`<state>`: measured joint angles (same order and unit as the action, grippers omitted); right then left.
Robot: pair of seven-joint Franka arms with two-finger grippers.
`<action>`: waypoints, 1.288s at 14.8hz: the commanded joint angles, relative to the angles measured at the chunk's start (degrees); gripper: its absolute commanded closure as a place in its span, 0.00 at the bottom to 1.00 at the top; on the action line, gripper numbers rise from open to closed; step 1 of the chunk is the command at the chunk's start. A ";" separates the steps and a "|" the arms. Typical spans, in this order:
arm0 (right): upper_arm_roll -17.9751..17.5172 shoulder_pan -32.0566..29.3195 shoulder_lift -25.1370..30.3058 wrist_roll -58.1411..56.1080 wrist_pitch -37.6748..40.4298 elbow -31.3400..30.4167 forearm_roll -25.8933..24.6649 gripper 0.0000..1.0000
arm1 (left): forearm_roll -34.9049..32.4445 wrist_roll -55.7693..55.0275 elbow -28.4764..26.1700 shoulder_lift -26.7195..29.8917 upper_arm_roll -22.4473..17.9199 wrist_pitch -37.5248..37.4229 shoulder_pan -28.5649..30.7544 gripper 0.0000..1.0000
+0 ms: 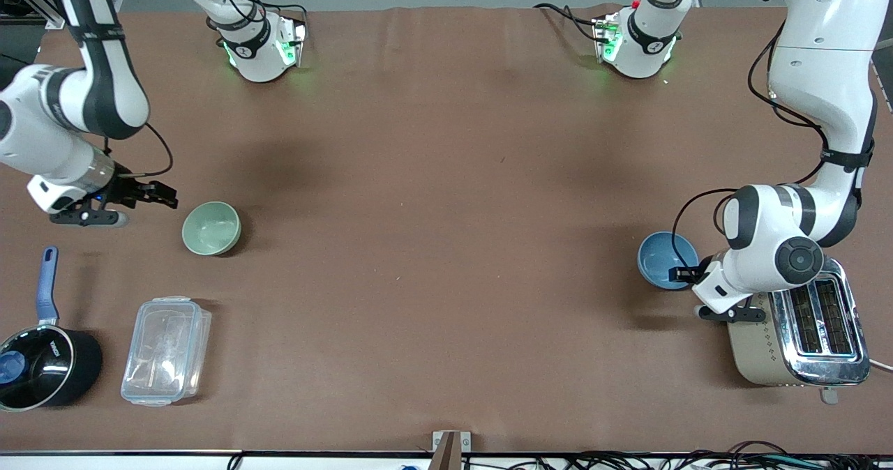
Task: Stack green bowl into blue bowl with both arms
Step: 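Grasp the blue bowl with the left gripper while the right gripper reaches the green bowl, then slide the blue bowl to the middle while the right gripper grasps the green bowl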
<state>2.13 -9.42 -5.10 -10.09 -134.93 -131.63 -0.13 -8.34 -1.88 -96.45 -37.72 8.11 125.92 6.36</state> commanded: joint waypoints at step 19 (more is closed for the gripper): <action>-1.34 -0.07 -7.22 0.78 -3.72 0.47 0.92 1.00 | -0.45 -44.68 15.84 0.12 21.24 -16.85 -12.66 1.00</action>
<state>1.14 -9.31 -15.68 -9.54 -146.14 -133.62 0.14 -8.33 -43.66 -85.91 -32.45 29.28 109.70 -2.10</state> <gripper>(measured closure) 0.894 0.947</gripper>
